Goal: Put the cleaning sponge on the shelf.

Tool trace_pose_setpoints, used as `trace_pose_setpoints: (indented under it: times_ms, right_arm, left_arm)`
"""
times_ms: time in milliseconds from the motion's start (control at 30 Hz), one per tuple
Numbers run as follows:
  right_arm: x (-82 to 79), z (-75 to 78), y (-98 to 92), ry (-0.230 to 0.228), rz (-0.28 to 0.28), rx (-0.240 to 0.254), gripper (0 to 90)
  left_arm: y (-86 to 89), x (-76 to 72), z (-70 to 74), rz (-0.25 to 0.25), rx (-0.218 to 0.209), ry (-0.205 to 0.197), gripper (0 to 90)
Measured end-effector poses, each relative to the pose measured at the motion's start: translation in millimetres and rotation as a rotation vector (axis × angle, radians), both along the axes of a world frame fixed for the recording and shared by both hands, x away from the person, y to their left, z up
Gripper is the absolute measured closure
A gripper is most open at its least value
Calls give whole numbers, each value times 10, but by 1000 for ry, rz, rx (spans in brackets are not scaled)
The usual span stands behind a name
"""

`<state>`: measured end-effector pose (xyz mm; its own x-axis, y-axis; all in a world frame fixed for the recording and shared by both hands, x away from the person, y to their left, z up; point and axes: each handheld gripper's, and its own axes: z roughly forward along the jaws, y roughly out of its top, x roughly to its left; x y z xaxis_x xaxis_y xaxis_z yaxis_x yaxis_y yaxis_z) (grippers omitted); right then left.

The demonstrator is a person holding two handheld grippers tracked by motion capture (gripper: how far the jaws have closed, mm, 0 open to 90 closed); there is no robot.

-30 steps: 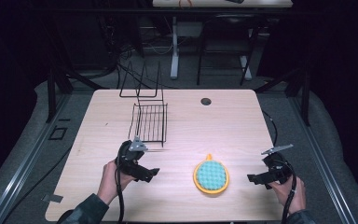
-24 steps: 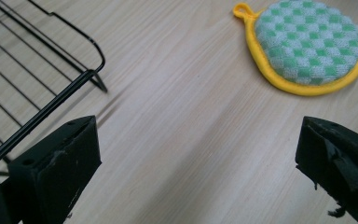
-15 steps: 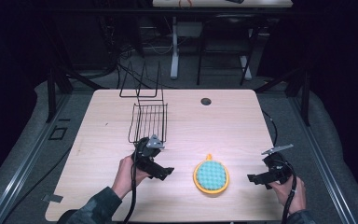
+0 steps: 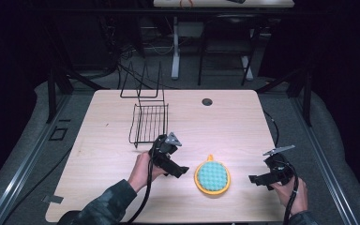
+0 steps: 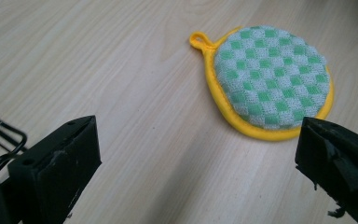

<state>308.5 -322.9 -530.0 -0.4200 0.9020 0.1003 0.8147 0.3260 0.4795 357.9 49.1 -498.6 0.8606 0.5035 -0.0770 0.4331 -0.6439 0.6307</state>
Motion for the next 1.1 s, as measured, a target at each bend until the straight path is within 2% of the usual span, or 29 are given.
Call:
trace_pose_setpoints:
  times_ms: [267, 300, 533, 600, 767, 800, 833, 933, 967, 1033, 1067, 1100]
  right_arm:
    - [0, 0, 0, 0, 2, -1, 28]
    - [1, -3, 1, 1, 2, 0, 28]
    - [0, -5, 0, 0, 6, -1, 30]
    - [-1, -5, 1, 0, 6, 0, 30]
    - [0, -8, -1, 3, 10, -4, 32]
    - [0, -8, -2, 4, 11, -5, 32]
    - [1, -9, -1, 3, 12, -7, 33]
    - [0, -7, 4, 1, 5, -1, 35]
    - [0, -7, 4, 1, 5, -1, 35]
    - [1, -10, -1, 2, 11, -6, 36]
    - [2, -11, 1, 3, 12, -6, 36]
    - [1, -11, 2, 4, 13, -6, 36]
  left_arm:
    - [-224, 81, -50, -31, -5, 34, 7]
    - [-268, 95, -63, -29, -21, 46, 20]
    - [-532, 154, -172, -74, -13, 87, 156]
    - [-607, 161, -210, -78, -8, 97, 161]
    - [-706, 190, -277, -98, 6, 114, 283]
    - [-749, 202, -324, -100, 9, 134, 283]
    - [-761, 206, -339, -97, 15, 140, 349]
    - [-781, 221, -378, -98, 36, 153, 426]
    - [-788, 221, -395, -95, 31, 161, 460]
    - [-792, 231, -430, -100, 52, 173, 520]
    - [-794, 230, -450, -97, 37, 180, 565]
    - [-791, 231, -454, -94, 41, 180, 572]
